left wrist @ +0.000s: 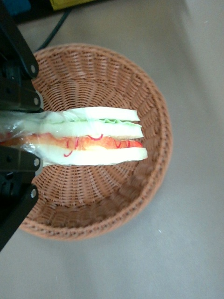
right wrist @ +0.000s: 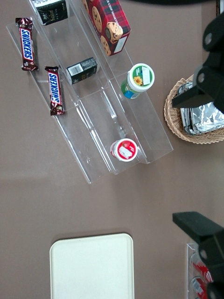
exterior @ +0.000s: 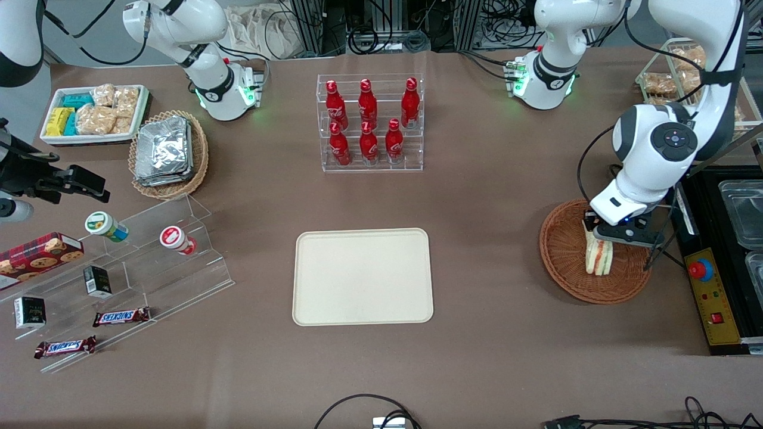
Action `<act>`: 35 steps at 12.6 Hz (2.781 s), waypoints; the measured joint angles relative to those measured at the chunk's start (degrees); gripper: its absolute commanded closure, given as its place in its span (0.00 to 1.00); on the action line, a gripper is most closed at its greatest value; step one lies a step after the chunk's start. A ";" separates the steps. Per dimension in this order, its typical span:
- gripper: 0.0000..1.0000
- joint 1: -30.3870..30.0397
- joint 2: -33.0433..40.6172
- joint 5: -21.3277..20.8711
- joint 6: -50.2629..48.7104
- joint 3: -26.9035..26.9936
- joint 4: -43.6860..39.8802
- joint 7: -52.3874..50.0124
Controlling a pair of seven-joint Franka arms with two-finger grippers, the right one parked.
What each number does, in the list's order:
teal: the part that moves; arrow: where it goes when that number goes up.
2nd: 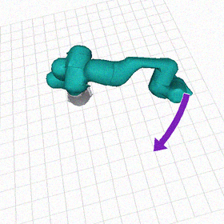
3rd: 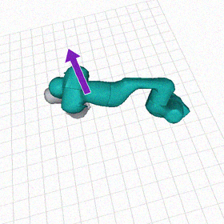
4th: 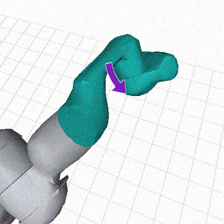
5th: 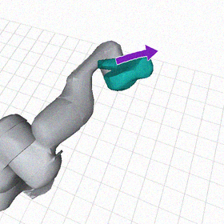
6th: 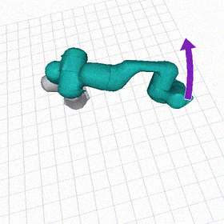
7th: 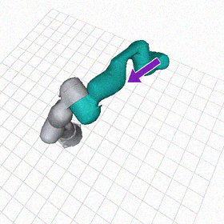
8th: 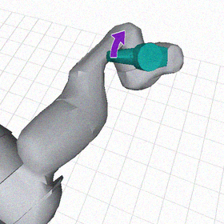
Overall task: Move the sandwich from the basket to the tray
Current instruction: 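Carry the sandwich with the left gripper over the cream tray, then lower the sandwich onto the tray and open the left gripper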
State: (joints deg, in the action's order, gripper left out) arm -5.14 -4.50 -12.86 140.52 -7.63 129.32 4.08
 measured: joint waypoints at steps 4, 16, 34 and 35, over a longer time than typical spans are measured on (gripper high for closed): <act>0.81 0.20 -0.01 2.43 -17.15 -6.84 -14.21 -3.61; 0.81 12.38 -18.60 2.60 -28.75 -16.51 -42.57 -25.67; 0.78 28.62 -47.05 -10.88 -21.04 -15.76 -57.33 -44.89; 0.76 28.73 -47.58 -10.93 -20.64 -15.74 -57.38 -45.00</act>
State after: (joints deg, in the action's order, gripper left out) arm 23.59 -52.09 -23.80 119.88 -23.37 71.95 -40.92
